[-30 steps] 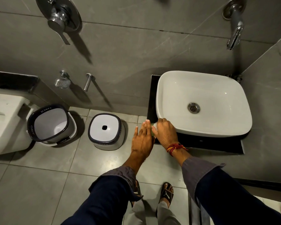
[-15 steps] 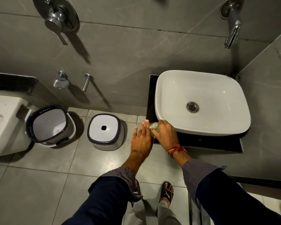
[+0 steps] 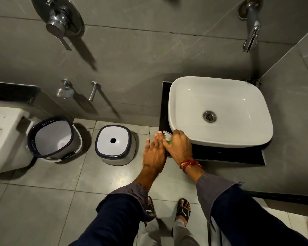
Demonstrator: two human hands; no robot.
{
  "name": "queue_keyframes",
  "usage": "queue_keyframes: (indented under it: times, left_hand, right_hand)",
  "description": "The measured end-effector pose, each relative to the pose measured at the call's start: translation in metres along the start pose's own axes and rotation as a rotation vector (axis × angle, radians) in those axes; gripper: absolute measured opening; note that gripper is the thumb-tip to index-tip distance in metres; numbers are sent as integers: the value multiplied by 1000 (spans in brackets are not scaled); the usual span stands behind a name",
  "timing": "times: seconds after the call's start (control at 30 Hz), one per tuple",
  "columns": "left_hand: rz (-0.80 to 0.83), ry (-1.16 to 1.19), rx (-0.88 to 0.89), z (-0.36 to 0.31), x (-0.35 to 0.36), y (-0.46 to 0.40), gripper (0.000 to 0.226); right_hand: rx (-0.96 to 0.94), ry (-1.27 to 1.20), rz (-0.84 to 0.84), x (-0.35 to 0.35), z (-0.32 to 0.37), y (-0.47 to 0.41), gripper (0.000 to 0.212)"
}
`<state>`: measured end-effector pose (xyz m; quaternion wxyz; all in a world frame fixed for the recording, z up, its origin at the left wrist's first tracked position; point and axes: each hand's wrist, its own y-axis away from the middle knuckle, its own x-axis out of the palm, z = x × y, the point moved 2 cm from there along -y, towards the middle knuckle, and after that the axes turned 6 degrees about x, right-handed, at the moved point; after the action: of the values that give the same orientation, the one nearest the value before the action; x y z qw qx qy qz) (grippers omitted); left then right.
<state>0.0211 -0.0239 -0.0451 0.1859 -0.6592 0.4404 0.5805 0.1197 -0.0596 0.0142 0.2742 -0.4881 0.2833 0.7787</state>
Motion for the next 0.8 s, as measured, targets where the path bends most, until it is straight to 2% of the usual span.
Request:
queue_keyframes:
  times: [0.13,0.37,0.5,0.7,0.8]
  left_hand:
    - [-10,6,-13,0,1,-1,78]
    - [-15,4,-16,1,2,-2,79]
    - [-8,-6,-2,1,2,-2,83]
    - [-6,-11,12,2,0,-1,77]
    - [-5,-2,11,1,-1,1,78]
  right_hand:
    - [-34,-66,17,3,0,-2,37]
    - [-39,17,0,0,0,-2,39]
    - [-142,-50,-47,-6,-9,5,48]
    - [-309,-120,-16,-9,-12,8,22]
    - [-332,-120,-25,-8,-20,13,22]
